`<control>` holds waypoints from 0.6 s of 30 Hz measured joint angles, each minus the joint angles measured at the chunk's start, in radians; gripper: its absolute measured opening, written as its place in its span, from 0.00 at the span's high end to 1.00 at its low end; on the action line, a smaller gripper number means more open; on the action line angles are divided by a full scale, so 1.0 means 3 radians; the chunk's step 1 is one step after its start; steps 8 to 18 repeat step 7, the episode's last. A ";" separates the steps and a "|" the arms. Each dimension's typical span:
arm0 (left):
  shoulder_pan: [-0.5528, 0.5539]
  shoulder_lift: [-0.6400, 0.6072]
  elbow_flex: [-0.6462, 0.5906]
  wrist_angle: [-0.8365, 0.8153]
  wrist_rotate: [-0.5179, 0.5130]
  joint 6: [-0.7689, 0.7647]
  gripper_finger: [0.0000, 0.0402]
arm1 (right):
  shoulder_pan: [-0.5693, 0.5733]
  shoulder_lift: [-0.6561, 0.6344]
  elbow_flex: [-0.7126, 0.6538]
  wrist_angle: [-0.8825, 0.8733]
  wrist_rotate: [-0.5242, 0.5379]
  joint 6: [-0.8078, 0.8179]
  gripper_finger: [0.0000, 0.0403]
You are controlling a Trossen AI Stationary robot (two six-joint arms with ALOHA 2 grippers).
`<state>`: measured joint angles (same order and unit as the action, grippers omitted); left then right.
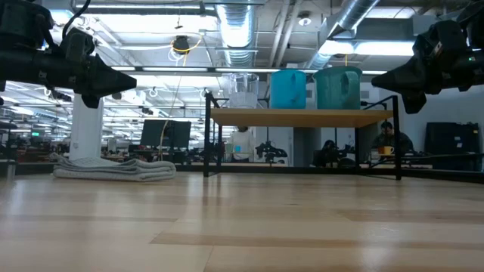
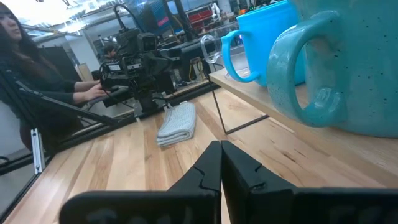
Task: Stack small to large cups/mugs on shelf
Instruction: Return to Home Position
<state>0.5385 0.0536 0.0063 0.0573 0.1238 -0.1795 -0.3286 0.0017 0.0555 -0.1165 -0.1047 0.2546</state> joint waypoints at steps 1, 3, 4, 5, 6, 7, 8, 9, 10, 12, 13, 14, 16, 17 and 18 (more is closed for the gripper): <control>0.0000 0.0000 0.0000 -0.0001 0.0000 0.0000 0.89 | 0.0000 -0.0001 0.0000 0.0000 0.0001 0.0000 0.93; 0.0000 0.0000 0.0000 -0.0001 0.0000 0.0000 0.89 | 0.0000 -0.0001 0.0000 0.0000 0.0000 0.0000 0.93; 0.0000 0.0000 0.0000 0.0000 0.0000 0.0000 0.89 | -0.0001 0.0000 0.0000 0.0000 0.0000 0.0000 0.93; 0.0000 0.0000 0.0000 -0.0001 0.0000 0.0000 0.89 | 0.0000 0.0000 0.0000 0.0000 0.0000 0.0000 0.93; 0.0000 0.0000 0.0000 0.0000 0.0000 0.0000 0.89 | -0.0001 0.0000 0.0000 0.0000 0.0000 0.0000 0.93; 0.0000 0.0000 0.0000 -0.0001 0.0000 0.0000 0.89 | 0.0000 -0.0001 0.0000 0.0000 0.0000 0.0000 0.93; 0.0000 0.0000 0.0000 -0.0001 0.0000 0.0000 0.89 | 0.0000 -0.0001 0.0000 0.0000 0.0000 0.0000 0.93; 0.0000 0.0000 0.0000 -0.0001 0.0000 0.0000 0.89 | 0.0000 -0.0001 0.0000 0.0000 0.0000 0.0000 0.93; 0.0000 0.0000 0.0000 -0.0001 0.0000 0.0000 0.89 | 0.0000 -0.0001 0.0000 0.0000 0.0000 0.0000 0.93; 0.0000 0.0000 0.0000 -0.0001 0.0000 0.0000 0.89 | 0.0000 -0.0001 0.0000 0.0000 0.0000 0.0000 0.93; 0.0000 0.0000 0.0000 -0.0001 0.0000 0.0000 0.89 | 0.0000 -0.0001 0.0000 0.0000 0.0000 0.0000 0.93; 0.0000 0.0000 0.0000 -0.0001 0.0000 0.0000 0.89 | 0.0000 -0.0001 0.0000 0.0000 0.0000 0.0000 0.93; 0.0000 0.0000 0.0000 -0.0001 0.0000 0.0000 0.89 | 0.0000 -0.0001 0.0000 0.0000 0.0000 0.0000 0.93; 0.0000 0.0000 0.0000 -0.0001 0.0000 0.0000 0.89 | 0.0000 -0.0001 0.0000 0.0000 0.0000 0.0000 0.93; 0.0000 0.0000 0.0000 -0.0001 0.0000 0.0000 0.89 | 0.0000 -0.0001 0.0000 0.0000 0.0000 0.0000 0.93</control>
